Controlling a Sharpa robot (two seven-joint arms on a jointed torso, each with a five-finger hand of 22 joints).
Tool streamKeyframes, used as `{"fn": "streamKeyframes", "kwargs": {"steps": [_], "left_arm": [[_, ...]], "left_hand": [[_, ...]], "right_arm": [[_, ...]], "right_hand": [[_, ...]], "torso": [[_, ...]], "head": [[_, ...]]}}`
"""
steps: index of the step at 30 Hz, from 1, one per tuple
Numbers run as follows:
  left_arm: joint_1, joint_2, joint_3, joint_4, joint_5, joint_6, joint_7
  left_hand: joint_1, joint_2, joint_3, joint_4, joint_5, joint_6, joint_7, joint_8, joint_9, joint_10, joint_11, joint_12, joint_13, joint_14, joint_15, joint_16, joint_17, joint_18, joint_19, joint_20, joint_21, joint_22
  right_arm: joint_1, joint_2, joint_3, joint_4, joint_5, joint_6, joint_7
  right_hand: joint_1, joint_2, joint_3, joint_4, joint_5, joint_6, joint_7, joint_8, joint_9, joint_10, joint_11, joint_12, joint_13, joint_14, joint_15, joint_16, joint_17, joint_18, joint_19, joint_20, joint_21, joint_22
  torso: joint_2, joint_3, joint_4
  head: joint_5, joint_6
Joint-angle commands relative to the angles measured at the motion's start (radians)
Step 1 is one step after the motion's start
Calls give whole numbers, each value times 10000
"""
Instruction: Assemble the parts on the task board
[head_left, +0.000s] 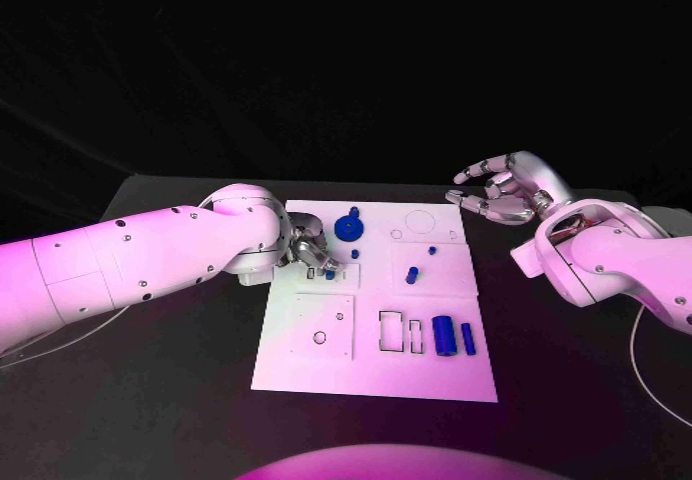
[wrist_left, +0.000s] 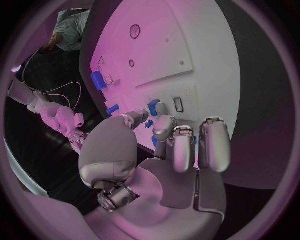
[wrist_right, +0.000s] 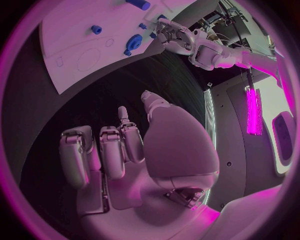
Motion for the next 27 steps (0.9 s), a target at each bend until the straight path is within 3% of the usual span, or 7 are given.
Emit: {"fn": "streamKeyframes", "kwargs": {"steps": [1, 5, 11, 17, 20, 22, 27], "left_arm": [[2, -12, 50, 62, -40, 64, 38], [2, -46, 129, 100, -44, 58, 45], [19, -163, 376, 201, 10, -50, 72], [254, -335, 617, 88, 260, -152, 153], [433, -364, 661, -157, 314, -155, 198], [521, -359, 676, -338, 326, -177, 228], [659, -221, 696, -1022, 265, -208, 305]], "left_hand": [[-55, -25, -67, 21, -34, -35, 41, 6, 16, 33, 0, 35, -6, 1076, -69, 36, 2635, -88, 169, -52, 44, -13], [-50, -31, -89, 29, -34, -39, 41, 6, 20, 28, 1, 30, -13, 1076, -69, 36, 2635, -91, 174, -54, 51, 4], [72, -57, -217, 43, -14, -121, 56, -8, 50, -62, 12, -65, -142, 1076, -62, 36, 2635, -80, 153, -70, 21, -50], [523, -177, -530, 70, 23, -479, 185, -203, 54, -607, 122, -693, -933, 1063, 21, 9, 2589, -7, -5, -25, -219, -459], [750, -252, -772, 208, 21, -752, 367, -678, -238, -940, 278, -1109, -1453, 1037, 147, -42, 2503, 17, -64, 72, -319, -603], [973, -292, -1054, 242, 28, -1006, 593, -1340, -717, -1309, 472, -1605, -2060, 1029, 313, -59, 2475, 26, -88, 210, -369, -660], [1241, -265, -1400, 255, 33, -1117, 779, -1874, -1144, -1947, 644, -2315, -2897, 1010, 466, -96, 2414, 45, -123, 360, -430, -737]], "right_arm": [[-7, -3, 0, 9, -48, -16, 77], [-7, -3, 0, 4, -48, -31, 83], [-9, -5, 0, -17, -48, -43, 92], [-13, 3, 0, -49, -24, -35, 95], [-14, 7, 0, -69, -20, -27, 88], [-14, 9, -1, -82, -18, -21, 85], [-17, 32, -5, -130, -14, 6, 74]], "right_hand": [[-115, 6, -24, 35, -48, 4, -25, 52, -15, -37, -24, -50, 1329, 1060, -49, 55, 2629, -69, 1047, -100, 44, 2634], [-124, 4, -29, 34, -54, 3, -25, 54, -16, -40, -24, -54, 1326, 1060, -49, 55, 2629, -69, 1047, -101, 44, 2634], [-124, 4, -29, 34, -54, 3, -25, 54, -16, -40, -24, -54, 1326, 1060, -49, 55, 2629, -69, 1047, -101, 44, 2634], [-136, 6, -32, 34, -57, 3, -26, 57, -17, -32, -25, -44, 1333, 1060, -49, 55, 2629, -69, 1047, -101, 44, 2634], [-138, 9, -32, 32, -55, 3, -26, 59, -18, -31, -25, -43, 1334, 1060, -50, 55, 2629, -69, 1047, -101, 44, 2634], [-138, 9, -32, 32, -55, 3, -26, 59, -18, -31, -25, -43, 1334, 1060, -50, 55, 2629, -69, 1047, -101, 44, 2634], [-138, 12, -31, 28, -50, 3, -27, 61, -18, -29, -26, -40, 1335, 1060, -50, 55, 2629, -69, 1047, -102, 44, 2634]], "torso": [[4, -1, -4], [4, -4, -7], [-18, 2, -2], [-19, 15, 7], [-30, 20, 20], [-34, 24, 26], [-29, 13, 17]], "head": [[-1, -7], [-9, 1], [-19, 44], [3, 111], [21, 136], [27, 159], [32, 215]]}}
